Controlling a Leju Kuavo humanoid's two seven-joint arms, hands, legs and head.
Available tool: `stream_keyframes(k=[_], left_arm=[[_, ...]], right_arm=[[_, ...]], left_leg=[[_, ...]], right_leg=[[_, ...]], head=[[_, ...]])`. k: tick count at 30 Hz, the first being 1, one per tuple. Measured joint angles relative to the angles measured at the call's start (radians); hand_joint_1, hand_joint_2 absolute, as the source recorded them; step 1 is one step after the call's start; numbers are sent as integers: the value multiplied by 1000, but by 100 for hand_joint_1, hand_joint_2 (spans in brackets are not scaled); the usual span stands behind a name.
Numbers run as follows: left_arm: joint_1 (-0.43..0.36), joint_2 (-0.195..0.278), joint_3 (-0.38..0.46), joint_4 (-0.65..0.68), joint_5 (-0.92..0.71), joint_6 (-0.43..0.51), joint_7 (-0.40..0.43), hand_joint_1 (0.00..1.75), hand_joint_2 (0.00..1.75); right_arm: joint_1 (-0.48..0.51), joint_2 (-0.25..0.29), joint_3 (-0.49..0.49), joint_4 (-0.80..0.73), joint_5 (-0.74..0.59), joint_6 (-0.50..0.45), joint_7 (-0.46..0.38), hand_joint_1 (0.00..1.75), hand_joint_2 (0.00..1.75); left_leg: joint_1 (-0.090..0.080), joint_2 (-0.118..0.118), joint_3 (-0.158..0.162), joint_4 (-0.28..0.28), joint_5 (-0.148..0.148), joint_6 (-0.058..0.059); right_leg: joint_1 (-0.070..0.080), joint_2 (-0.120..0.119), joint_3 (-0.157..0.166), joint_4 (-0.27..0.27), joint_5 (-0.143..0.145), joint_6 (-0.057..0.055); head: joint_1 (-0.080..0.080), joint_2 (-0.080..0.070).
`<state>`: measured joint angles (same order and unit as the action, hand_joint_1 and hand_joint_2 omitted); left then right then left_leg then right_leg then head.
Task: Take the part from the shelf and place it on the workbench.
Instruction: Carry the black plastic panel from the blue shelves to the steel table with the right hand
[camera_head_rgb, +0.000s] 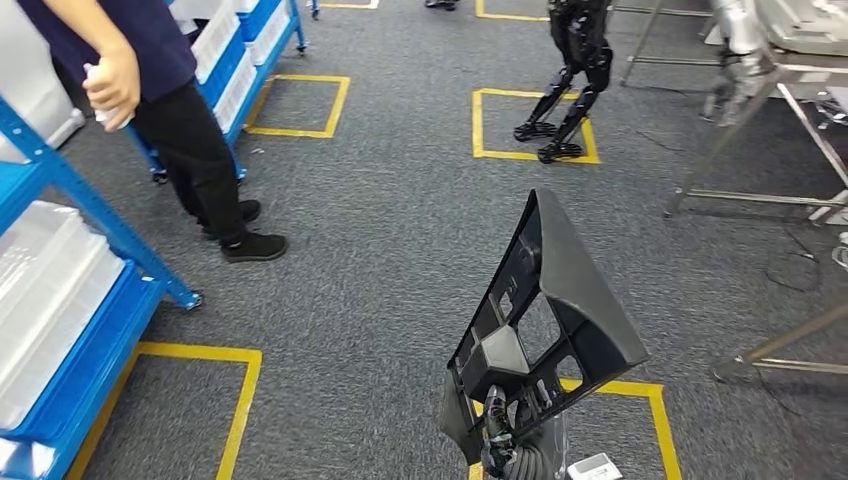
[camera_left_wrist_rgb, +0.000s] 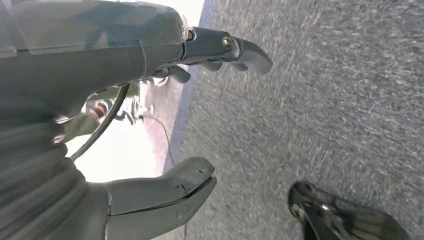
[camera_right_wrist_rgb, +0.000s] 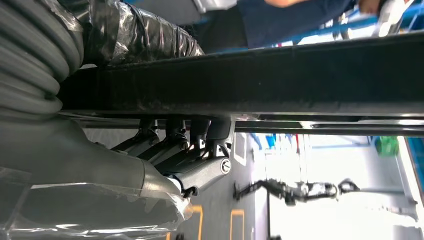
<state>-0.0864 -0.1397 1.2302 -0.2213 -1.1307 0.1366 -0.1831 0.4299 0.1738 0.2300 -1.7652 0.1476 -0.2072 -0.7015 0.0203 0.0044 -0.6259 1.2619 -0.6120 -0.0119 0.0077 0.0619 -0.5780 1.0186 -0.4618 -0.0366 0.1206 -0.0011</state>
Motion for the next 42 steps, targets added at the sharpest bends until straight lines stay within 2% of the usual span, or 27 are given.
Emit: stream_keyframes(k=[1, 3, 5, 7, 8, 9, 11, 12, 14, 15, 16, 18, 20, 22, 23, 25, 27, 29, 30, 31, 33, 35, 36, 37, 38, 39, 42], left_arm=[[1, 0, 0, 0, 0, 0, 1, 0, 175], [1, 0, 0, 0, 0, 0, 0, 0, 175], [-1, 0, 0, 0, 0, -1, 0, 0, 175], [-4, -2, 0, 0, 0, -1, -1, 0, 175], [-5, -2, 0, 0, 0, -1, -1, 0, 175], [-5, -3, 0, 0, -1, -2, -1, 0, 175], [-3, -3, 0, 0, -1, -2, -1, 0, 175], [-1, -3, 0, 0, -1, -3, 0, 0, 175], [1, -3, 0, 0, -1, -3, 1, 0, 175], [0, -3, 0, 0, -1, -4, 2, 0, 175], [0, -3, 0, 0, -1, -4, 4, 0, 175], [-1, -4, 0, 0, -2, -4, 7, 0, 175], [-2, -5, 0, 0, -3, -4, 11, 0, 175], [-6, -7, 0, 0, -4, -4, 12, 0, 175], [-8, -8, 0, 0, -4, -4, 13, 0, 175], [-10, -9, 0, 0, -5, -4, 13, 0, 175], [-6, -10, 0, 0, -6, -4, 13, 0, 175], [-2, -10, 0, 0, -7, -4, 13, 0, 175], [0, -10, 0, 0, -7, -4, 14, 0, 175], [1, -10, 0, 0, -8, -4, 14, 0, 175], [1, -9, 1, 0, -8, -3, 14, 0, 175], [0, -8, 1, 0, -8, -3, 13, 0, 175], [-1, -8, 1, 0, -8, -3, 13, 0, 175], [-2, -8, 1, 0, -8, -3, 13, 0, 175], [-3, -9, 1, 0, -8, -3, 13, 0, 175], [-3, -10, 1, 0, -8, -3, 13, 0, 175], [0, -11, 1, 0, -8, -3, 13, 0, 175]], right_arm=[[0, 1, -1, 2, 1, 1, 0, 175, 175], [-1, 4, -4, 5, 5, 3, 0, 175, 175], [-1, 7, -8, 9, 11, 5, 0, 175, 175], [-1, 10, -13, 11, 16, 5, 0, 175, 175], [0, 11, -15, 12, 16, 5, 0, 175, 175], [0, 12, -16, 14, 17, 5, 0, 175, 175], [-1, 14, -19, 18, 20, 5, 0, 175, 175], [-2, 15, -19, 21, 21, 4, 0, 175, 175], [-4, 17, -21, 31, 26, 4, 0, 175, 175], [-4, 18, -21, 37, 29, 4, 0, 175, 175], [-4, 19, -22, 42, 32, 4, 0, 175, 175], [-6, 20, -22, 49, 36, 4, 0, 175, 175], [-8, 24, -23, 54, 38, 5, 0, 175, 175], [-9, 29, -25, 59, 42, 6, 0, 175, 175], [-8, 31, -27, 61, 44, 7, 0, 175, 175], [-10, 35, -29, 65, 49, 8, 0, 175, 175], [-14, 38, -29, 70, 51, 10, 0, 175, 175], [-15, 39, -31, 75, 51, 13, 0, 175, 175], [-15, 40, -32, 78, 51, 14, 0, 175, 175], [-14, 41, -34, 81, 51, 15, 0, 175, 175], [-15, 43, -36, 86, 51, 16, 0, 175, 175], [-16, 44, -36, 91, 52, 16, 1, 175, 175], [-16, 45, -37, 92, 52, 17, 1, 175, 175], [-16, 45, -37, 93, 52, 17, 1, 175, 175], [-15, 45, -38, 93, 52, 17, 1, 175, 175], [-15, 45, -39, 93, 52, 17, 1, 175, 175], [-16, 45, -41, 97, 51, 18, 1, 175, 175]], left_leg=[[0, -9, 25, -60, 41, 2], [1, -55, 74, -177, 89, 7], [-1, -82, 89, -220, 92, 12], [-3, -61, 92, -228, 98, 22], [-1, -48, 95, -235, 103, 29], [1, -34, 98, -243, 108, 36], [1, -7, 101, -254, 114, 44], [0, 8, 101, -255, 114, 45], [-1, 38, 102, -255, 111, 42], [-1, 53, 104, -254, 109, 40], [-1, 67, 108, -254, 106, 37], [-3, 89, 117, -254, 97, 27], [-6, 108, 124, -254, 89, 14], [-4, 129, 136, -259, 83, 1], [-2, 123, 141, -255, 77, -5], [3, 75, 123, -203, 41, -11], [4, 19, 58, -74, -20, -10], [2, 4, -3, 28, -43, -9], [2, 2, -11, 27, -22, -7], [2, -3, -1, -13, 15, -3], [1, -51, 43, -143, 90, 5], [0, -96, 68, -217, 112, 11], [-3, -101, 71, -224, 108, 14], [-3, -88, 74, -228, 110, 17], [-3, -74, 78, -236, 114, 23], [-1, -60, 83, -244, 118, 29], [1, -14, 92, -259, 123, 40]], right_leg=[[0, 16, -2, 7, -2, 1], [-1, 41, -11, 24, -8, 8], [-6, 62, -23, 34, -8, 20], [-10, 83, -31, 33, -3, 33], [-9, 75, -35, 37, -5, 38], [-7, 51, -45, 56, -18, 43], [-8, -17, -91, 149, -73, 52], [-12, -39, -123, 215, -104, 57], [-21, -54, -162, 291, -122, 66], [-26, -60, -155, 280, -104, 69], [-30, -70, -127, 227, -71, 71], [-27, -114, -54, 89, -16, 67], [-15, -138, -22, 26, -6, 55], [-8, -116, -20, 21, -8, 40], [-9, -103, -17, 15, -6, 33], [-12, -80, -8, 4, -1, 17], [-11, -56, -7, 2, 0, 5], [-5, -25, -6, 5, -2, 1], [-2, -8, -5, 8, -4, 0], [-1, 9, -3, 11, -5, 0], [0, 37, -5, 20, -10, 5], [-4, 62, -15, 29, -13, 15], [-7, 75, -20, 30, -12, 22], [-10, 88, -24, 28, -10, 29], [-11, 83, -26, 29, -10, 34], [-9, 59, -32, 40, -17, 39], [-10, -39, -101, 174, -91, 50]], head=[[0, 0], [0, 0], [0, 0], [0, 0], [0, 0], [2, 0], [4, 0], [5, 0], [5, 0], [5, 0], [5, 0], [5, 0], [5, 0], [5, 0], [5, 0], [4, 0], [4, 0], [4, 0], [4, 0], [4, 0], [4, 0], [4, 0], [4, 0], [4, 0], [4, 0], [4, 0], [6, 0]])
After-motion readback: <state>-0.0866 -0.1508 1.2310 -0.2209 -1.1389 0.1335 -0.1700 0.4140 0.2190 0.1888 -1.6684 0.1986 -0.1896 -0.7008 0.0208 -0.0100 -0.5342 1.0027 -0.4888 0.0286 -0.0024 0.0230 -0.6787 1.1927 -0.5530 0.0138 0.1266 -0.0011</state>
